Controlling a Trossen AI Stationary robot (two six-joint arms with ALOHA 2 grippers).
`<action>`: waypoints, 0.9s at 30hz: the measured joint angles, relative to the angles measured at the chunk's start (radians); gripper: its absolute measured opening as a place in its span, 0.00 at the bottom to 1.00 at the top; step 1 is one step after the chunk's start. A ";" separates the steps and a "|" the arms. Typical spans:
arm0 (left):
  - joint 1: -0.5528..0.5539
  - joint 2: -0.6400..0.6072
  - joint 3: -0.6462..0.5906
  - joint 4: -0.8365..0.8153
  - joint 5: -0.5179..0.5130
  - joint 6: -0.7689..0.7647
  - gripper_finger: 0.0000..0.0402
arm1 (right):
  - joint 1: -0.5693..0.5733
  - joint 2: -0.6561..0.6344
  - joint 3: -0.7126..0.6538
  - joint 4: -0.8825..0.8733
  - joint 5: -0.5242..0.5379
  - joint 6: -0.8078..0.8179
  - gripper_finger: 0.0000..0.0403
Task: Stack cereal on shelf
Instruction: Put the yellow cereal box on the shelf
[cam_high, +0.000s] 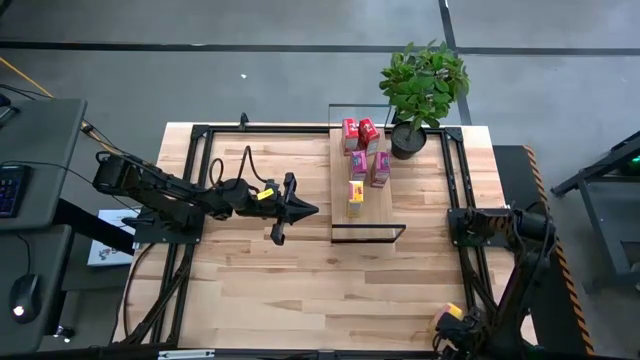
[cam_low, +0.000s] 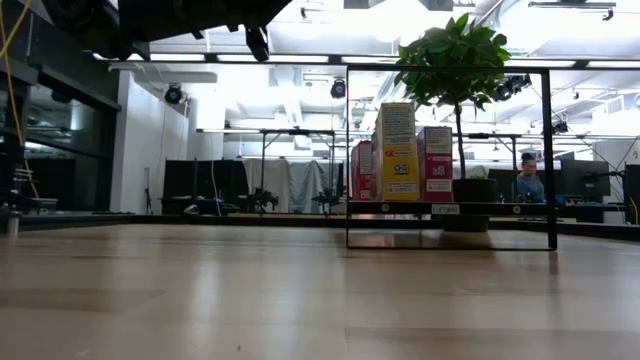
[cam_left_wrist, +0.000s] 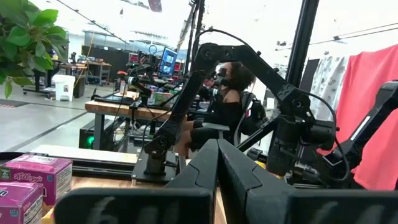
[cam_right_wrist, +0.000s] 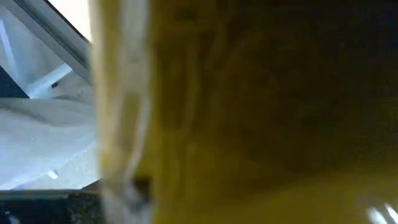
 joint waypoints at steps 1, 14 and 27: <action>0.000 0.000 0.000 0.000 0.000 0.000 0.00 | 0.001 0.002 0.000 0.000 0.007 0.001 0.62; 0.000 0.000 0.000 0.000 0.000 0.000 0.00 | 0.013 0.032 0.000 -0.005 0.082 0.034 0.62; 0.000 0.000 0.000 0.000 0.000 0.000 0.00 | 0.024 0.067 0.001 -0.028 0.164 0.035 0.62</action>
